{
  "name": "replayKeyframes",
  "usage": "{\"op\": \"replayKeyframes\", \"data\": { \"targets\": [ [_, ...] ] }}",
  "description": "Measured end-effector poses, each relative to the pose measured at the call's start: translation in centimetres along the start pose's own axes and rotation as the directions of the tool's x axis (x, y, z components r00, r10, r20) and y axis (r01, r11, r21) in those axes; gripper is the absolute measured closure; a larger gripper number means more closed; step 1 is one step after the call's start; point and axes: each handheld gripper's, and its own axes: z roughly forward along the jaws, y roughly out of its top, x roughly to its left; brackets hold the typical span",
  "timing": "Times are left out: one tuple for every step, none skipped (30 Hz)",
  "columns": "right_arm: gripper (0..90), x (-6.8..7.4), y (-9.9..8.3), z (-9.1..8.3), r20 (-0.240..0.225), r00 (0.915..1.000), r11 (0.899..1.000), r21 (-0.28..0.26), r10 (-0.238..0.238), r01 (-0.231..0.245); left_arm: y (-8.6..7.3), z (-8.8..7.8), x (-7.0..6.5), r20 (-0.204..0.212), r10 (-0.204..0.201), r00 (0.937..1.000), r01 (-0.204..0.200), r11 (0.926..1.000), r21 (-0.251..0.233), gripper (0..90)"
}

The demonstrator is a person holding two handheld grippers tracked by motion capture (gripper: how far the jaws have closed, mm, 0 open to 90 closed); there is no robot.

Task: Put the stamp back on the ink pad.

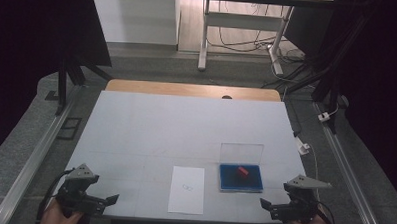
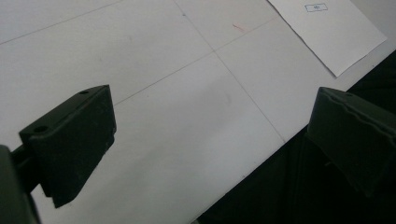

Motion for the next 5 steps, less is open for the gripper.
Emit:
{"op": "replayKeyframes", "data": {
  "targets": [
    [0.0,-0.02,0.00,0.03,0.000,1.0000,1.000,0.006,0.001,-0.001,0.00,0.00,-0.01,0.001,0.000,1.0000,0.000,1.0000,0.000,1.5],
    [0.0,-0.02,0.00,0.06,-0.001,1.0000,1.000,0.011,0.004,-0.004,0.00,0.00,-0.01,0.001,0.000,1.0000,0.000,1.0000,-0.001,1.5],
    [0.0,-0.04,0.01,0.07,-0.003,1.0000,1.000,0.014,0.005,-0.005,0.01,-0.01,0.00,0.001,0.000,1.0000,0.000,1.0000,-0.001,1.6],
    [0.0,-0.07,0.00,0.07,-0.006,1.0000,1.000,0.016,0.003,-0.003,0.03,0.00,0.00,0.002,-0.001,1.0000,0.001,1.0000,-0.003,1.5],
    [0.0,-0.08,-0.01,0.08,-0.008,1.0000,1.000,0.013,-0.002,0.002,0.08,0.02,0.00,0.002,-0.001,1.0000,0.001,1.0000,-0.003,1.5]
  ]
}}
